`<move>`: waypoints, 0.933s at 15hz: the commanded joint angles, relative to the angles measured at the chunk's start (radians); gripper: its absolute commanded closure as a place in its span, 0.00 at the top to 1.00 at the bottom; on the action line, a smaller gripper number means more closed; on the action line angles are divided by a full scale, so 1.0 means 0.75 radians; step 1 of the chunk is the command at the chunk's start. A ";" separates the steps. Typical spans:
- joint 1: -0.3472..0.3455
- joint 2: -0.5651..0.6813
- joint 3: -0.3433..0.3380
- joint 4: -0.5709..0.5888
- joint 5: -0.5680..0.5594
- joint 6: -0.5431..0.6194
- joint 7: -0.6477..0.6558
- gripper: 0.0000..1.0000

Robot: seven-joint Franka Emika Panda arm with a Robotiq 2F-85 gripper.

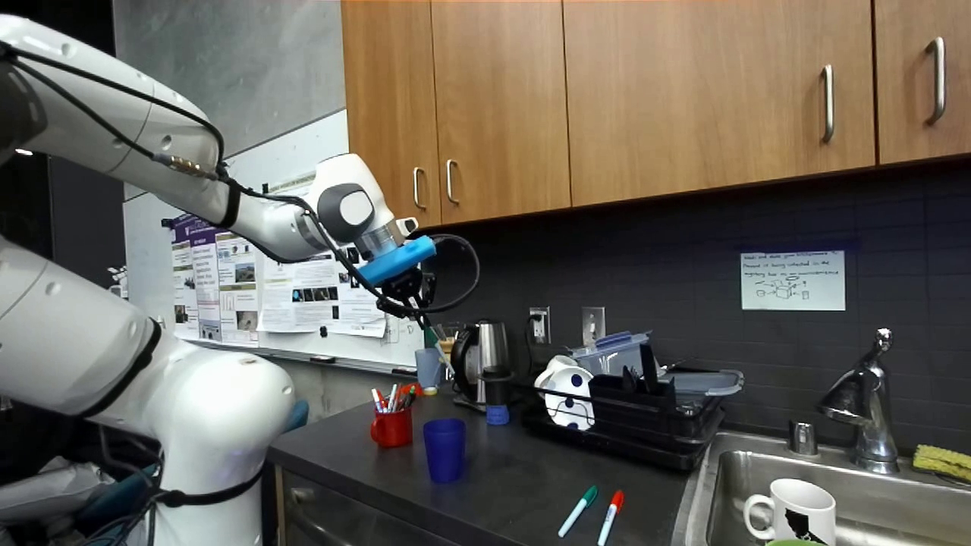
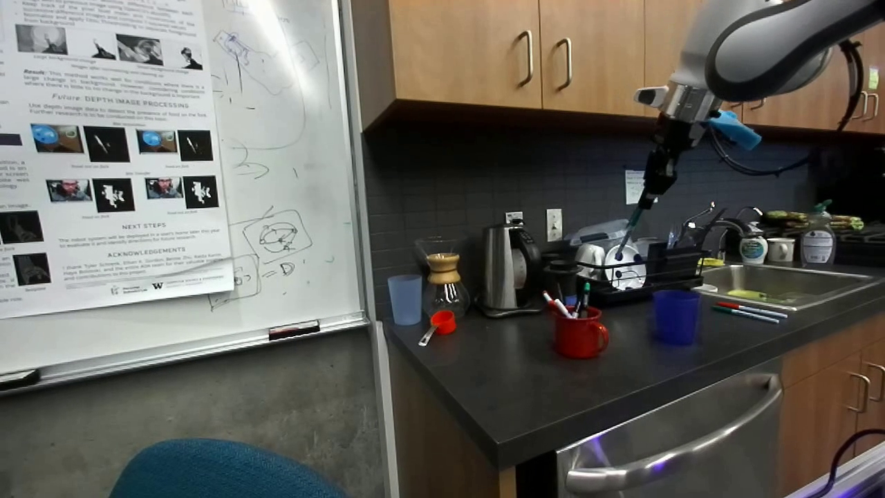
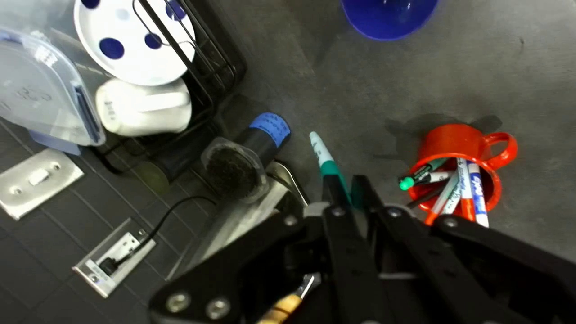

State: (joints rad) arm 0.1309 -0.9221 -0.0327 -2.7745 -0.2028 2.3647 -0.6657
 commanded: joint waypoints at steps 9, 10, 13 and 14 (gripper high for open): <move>-0.252 0.187 -0.142 0.027 -0.210 0.023 0.183 0.02; -0.257 0.217 -0.173 0.033 -0.205 0.027 0.170 0.02; -0.280 0.299 -0.252 0.059 -0.198 0.036 0.141 0.02; -0.287 0.328 -0.279 0.072 -0.194 0.039 0.129 0.02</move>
State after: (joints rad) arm -0.0630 -0.7617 -0.1960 -2.7671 -0.3321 2.3769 -0.5454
